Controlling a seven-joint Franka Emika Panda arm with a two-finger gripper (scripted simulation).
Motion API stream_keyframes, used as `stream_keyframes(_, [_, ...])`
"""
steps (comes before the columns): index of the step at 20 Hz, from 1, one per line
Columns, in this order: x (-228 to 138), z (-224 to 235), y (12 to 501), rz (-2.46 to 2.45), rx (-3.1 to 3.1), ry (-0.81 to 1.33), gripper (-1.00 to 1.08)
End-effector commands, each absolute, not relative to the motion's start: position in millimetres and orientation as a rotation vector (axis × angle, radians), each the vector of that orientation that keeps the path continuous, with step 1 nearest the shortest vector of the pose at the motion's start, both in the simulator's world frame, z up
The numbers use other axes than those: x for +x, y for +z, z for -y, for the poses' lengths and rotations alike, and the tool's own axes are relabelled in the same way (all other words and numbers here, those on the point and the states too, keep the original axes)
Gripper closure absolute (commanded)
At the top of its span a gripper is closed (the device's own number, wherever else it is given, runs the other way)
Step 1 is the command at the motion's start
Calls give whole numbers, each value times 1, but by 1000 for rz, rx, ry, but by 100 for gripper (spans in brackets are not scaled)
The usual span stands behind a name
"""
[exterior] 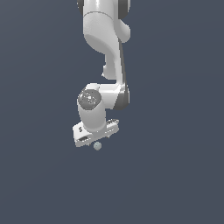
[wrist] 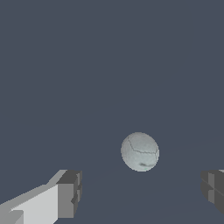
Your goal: Pick up the object and move it to a goal position.
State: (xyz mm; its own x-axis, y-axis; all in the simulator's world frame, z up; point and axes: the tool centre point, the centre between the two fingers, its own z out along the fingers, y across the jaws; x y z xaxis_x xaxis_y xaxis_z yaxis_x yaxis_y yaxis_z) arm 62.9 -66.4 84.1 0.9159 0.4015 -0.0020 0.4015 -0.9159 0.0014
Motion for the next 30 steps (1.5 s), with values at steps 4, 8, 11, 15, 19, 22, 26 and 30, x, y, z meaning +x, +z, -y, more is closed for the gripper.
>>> stream_keyframes(4, [68,75,73,-710,3060,0,-92])
stream_keyframes(8, [69,77,71,-723,3057,0,-92])
stream_keyframes(11, [68,77,70,-716,3059,-1,-92])
stream_keyframes(15, [68,77,58,-718,3059,-1,-92])
stream_keyframes(19, [67,76,36,-721,3058,0,-92])
stream_keyframes(22, [67,77,24,-722,3057,0,-92])
stream_keyframes(26, [68,77,21,-722,3057,0,-92])
stream_keyframes(30, [68,77,21,-722,3057,0,108])
